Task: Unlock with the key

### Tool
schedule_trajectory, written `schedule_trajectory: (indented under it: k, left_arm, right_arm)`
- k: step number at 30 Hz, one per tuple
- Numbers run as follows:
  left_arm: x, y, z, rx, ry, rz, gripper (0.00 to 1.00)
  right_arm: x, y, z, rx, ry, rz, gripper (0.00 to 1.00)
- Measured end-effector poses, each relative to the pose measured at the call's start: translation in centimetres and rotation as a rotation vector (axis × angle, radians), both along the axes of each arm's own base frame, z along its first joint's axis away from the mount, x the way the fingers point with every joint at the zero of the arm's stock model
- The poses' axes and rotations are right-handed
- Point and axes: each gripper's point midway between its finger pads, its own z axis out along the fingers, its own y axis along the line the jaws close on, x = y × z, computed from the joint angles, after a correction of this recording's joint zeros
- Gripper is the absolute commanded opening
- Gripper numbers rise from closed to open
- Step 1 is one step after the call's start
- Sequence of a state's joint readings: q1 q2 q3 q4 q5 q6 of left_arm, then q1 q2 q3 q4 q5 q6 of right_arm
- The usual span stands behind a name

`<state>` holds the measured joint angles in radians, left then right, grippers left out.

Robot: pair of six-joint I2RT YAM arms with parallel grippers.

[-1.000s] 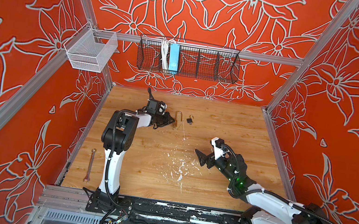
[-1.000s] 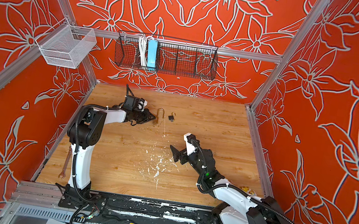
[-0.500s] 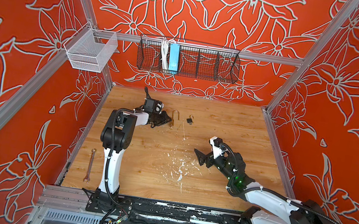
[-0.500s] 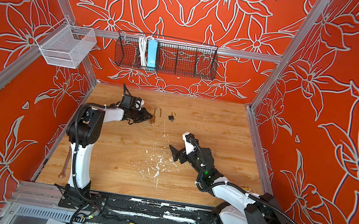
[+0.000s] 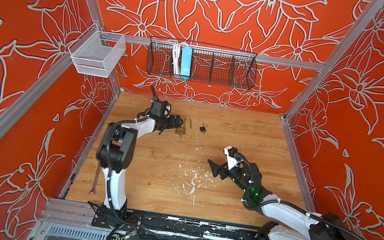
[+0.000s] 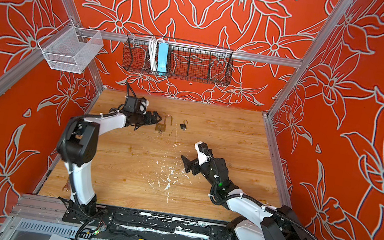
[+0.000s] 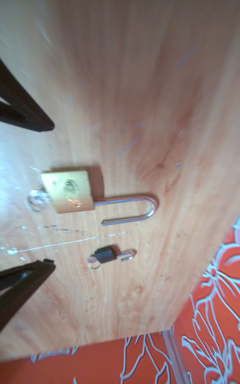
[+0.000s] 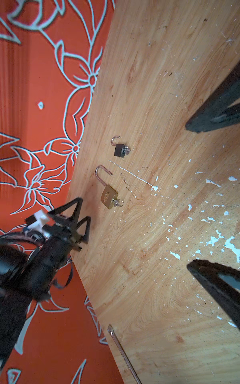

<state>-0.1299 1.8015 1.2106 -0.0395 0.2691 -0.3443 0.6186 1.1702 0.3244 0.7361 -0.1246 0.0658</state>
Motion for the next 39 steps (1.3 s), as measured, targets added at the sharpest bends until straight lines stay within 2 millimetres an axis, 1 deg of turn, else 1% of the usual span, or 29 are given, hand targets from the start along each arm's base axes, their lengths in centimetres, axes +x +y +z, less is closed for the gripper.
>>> schedule_trajectory:
  k: [2, 3, 4, 5, 6, 7, 8, 10, 12, 13, 14, 15, 16, 17, 18, 19, 20, 21, 24, 26, 28, 32, 36, 37, 39]
  left_arm:
    - [-2.6, 0.9, 3.3, 0.076, -0.116, 0.020, 0.97]
    - [-4.1, 1.7, 5.5, 0.118, -0.195, 0.045, 0.97]
    - [-5.6, 2.4, 7.3, 0.152, -0.261, 0.071, 0.97]
    - [-6.8, 3.3, 8.5, 0.185, -0.311, 0.108, 0.97]
    - [-8.3, 4.8, 9.8, 0.225, -0.371, 0.169, 0.97]
    - [-9.5, 6.1, 10.2, 0.259, -0.407, 0.223, 0.97]
    - [-10.9, 7.7, 10.1, 0.302, -0.435, 0.289, 0.97]
    - [-13.4, 10.4, 8.3, 0.378, -0.453, 0.387, 0.97]
    - [-15.5, 12.1, 5.0, 0.456, -0.413, 0.438, 0.97]
    - [-16.3, 12.8, 3.0, 0.499, -0.374, 0.448, 0.97]
    - [-17.0, 13.3, 1.3, 0.540, -0.339, 0.450, 0.97]
    - [-17.6, 13.9, -0.3, 0.574, -0.312, 0.450, 0.97]
    - [-17.9, 14.4, -1.5, 0.592, -0.285, 0.451, 0.97]
    - [-18.1, 15.1, -2.5, 0.596, -0.249, 0.455, 0.97]
    - [-17.9, 15.7, -3.1, 0.577, -0.231, 0.462, 0.97]
    - [-17.5, 16.3, -3.3, 0.554, -0.237, 0.473, 0.97]
    - [-17.1, 16.7, -3.5, 0.534, -0.247, 0.480, 0.97]
    - [-16.7, 16.7, -4.0, 0.516, -0.248, 0.462, 0.97]
    - [-15.6, 14.6, -5.6, 0.469, -0.247, 0.335, 0.97]
    - [-15.2, 13.7, -6.2, 0.456, -0.232, 0.285, 0.97]
    - [-14.5, 13.5, -5.8, 0.451, -0.244, 0.276, 0.97]
    - [-13.6, 13.2, -4.5, 0.439, -0.289, 0.269, 0.97]
    - [-13.6, 13.1, -4.5, 0.435, -0.290, 0.262, 0.97]
    - [-13.5, 13.1, -4.5, 0.435, -0.288, 0.263, 0.97]
    - [-13.2, 13.5, -4.5, 0.444, -0.269, 0.282, 0.97]
  right_arm:
    - [0.5, -0.8, 0.3, 0.012, -0.002, -0.049, 0.98]
    - [0.9, -1.4, 0.6, 0.021, -0.002, -0.083, 0.98]
    - [1.3, -2.2, 0.8, 0.030, 0.001, -0.128, 0.98]
    - [1.7, -3.2, 0.9, 0.035, 0.003, -0.178, 0.98]
    - [2.2, -4.4, 1.0, 0.039, 0.006, -0.245, 0.98]
    - [2.5, -5.3, 1.2, 0.044, 0.004, -0.296, 0.98]
    - [2.6, -6.6, 1.4, 0.054, 0.000, -0.359, 0.98]
    - [2.0, -9.2, 2.1, 0.084, -0.023, -0.470, 0.98]
    - [0.5, -12.2, 3.5, 0.138, -0.085, -0.579, 0.98]
    - [-0.3, -13.7, 4.4, 0.169, -0.122, -0.629, 0.98]
    - [-1.1, -15.0, 5.3, 0.196, -0.160, -0.675, 0.98]
    - [-2.1, -16.6, 6.7, 0.237, -0.212, -0.725, 0.98]
    - [-2.8, -17.6, 7.5, 0.262, -0.246, -0.761, 0.98]
    - [-3.7, -19.0, 8.7, 0.303, -0.294, -0.805, 0.97]
    - [-4.5, -20.1, 9.4, 0.336, -0.337, -0.842, 0.97]
    - [-5.0, -20.9, 9.5, 0.352, -0.362, -0.876, 0.97]
    - [-5.2, -21.7, 8.9, 0.344, -0.370, -0.912, 0.97]
    - [-5.1, -22.3, 7.8, 0.306, -0.361, -0.948, 0.97]
    - [-4.2, -23.7, 4.3, 0.152, -0.298, -1.043, 0.98]
    - [-3.4, -24.4, 2.6, 0.050, -0.254, -1.079, 0.98]
    - [-2.7, -24.6, 0.9, -0.048, -0.212, -1.085, 0.98]
    - [-1.3, -23.8, -1.5, -0.184, -0.160, -1.027, 0.98]
    - [0.2, -23.8, -3.8, -0.263, -0.089, -0.979, 0.98]
    - [0.7, -23.7, -4.2, -0.269, -0.081, -0.970, 0.98]
    - [1.9, -23.1, -5.7, -0.306, -0.050, -0.930, 0.98]
